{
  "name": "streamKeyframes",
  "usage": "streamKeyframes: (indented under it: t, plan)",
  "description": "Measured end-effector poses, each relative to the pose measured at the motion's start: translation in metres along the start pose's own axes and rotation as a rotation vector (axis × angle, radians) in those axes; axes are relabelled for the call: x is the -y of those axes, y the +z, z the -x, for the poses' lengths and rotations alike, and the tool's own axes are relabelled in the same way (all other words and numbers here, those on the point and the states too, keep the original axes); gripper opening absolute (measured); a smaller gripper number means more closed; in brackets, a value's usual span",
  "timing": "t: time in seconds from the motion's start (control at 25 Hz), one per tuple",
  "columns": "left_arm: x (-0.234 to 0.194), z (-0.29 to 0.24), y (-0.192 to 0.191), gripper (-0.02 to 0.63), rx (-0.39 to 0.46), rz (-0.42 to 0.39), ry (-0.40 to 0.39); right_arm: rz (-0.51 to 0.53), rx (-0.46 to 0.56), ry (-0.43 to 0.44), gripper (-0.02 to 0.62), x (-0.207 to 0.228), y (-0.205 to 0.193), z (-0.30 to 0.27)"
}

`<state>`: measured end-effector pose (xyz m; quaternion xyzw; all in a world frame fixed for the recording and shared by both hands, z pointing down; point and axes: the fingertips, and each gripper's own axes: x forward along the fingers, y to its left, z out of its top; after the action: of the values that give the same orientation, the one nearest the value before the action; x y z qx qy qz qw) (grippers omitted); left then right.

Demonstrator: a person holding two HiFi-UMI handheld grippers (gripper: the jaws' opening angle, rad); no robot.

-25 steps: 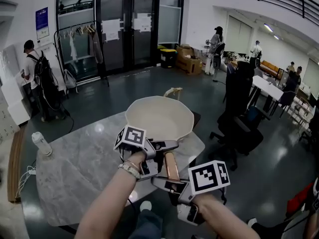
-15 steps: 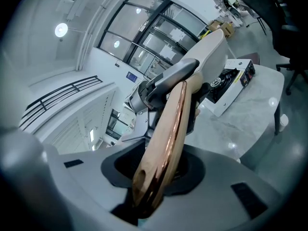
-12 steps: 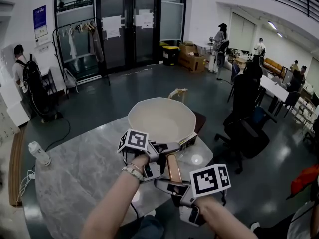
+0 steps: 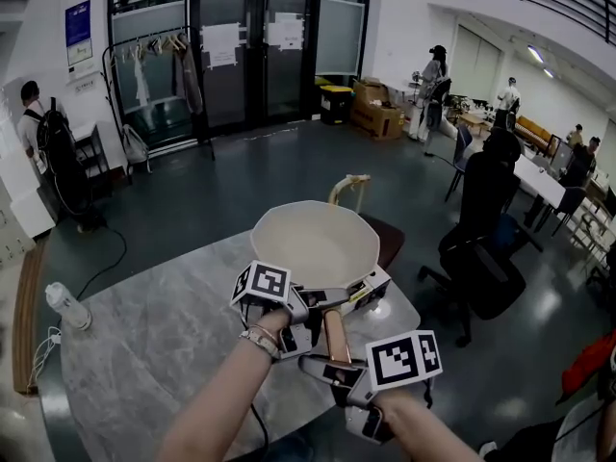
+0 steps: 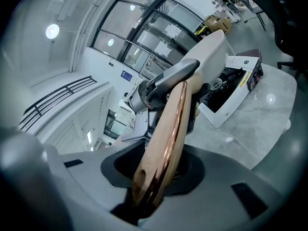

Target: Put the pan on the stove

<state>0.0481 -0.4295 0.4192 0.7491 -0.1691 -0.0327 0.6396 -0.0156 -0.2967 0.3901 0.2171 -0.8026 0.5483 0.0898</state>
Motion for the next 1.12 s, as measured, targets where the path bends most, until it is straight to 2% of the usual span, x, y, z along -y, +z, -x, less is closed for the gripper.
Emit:
streamKeyframes:
  t: [0.2, 0.36, 0.68, 1.12]
  plan:
    - [-0.022, -0.01, 0.002, 0.247, 0.006, 0.01, 0.002, -0.005, -0.022, -0.006, 0.127, 0.023, -0.002, -0.006]
    - [-0.027, -0.009, 0.021, 0.247, 0.006, 0.031, -0.009, -0.015, -0.034, -0.013, 0.127, 0.025, 0.016, -0.016]
    - [-0.041, -0.013, 0.035, 0.247, 0.034, 0.004, -0.029, 0.023, -0.032, -0.001, 0.127, 0.044, 0.022, -0.026]
    - [-0.058, -0.017, 0.043, 0.245, 0.031, 0.005, -0.005, 0.038, -0.037, -0.006, 0.129, 0.061, 0.026, -0.035]
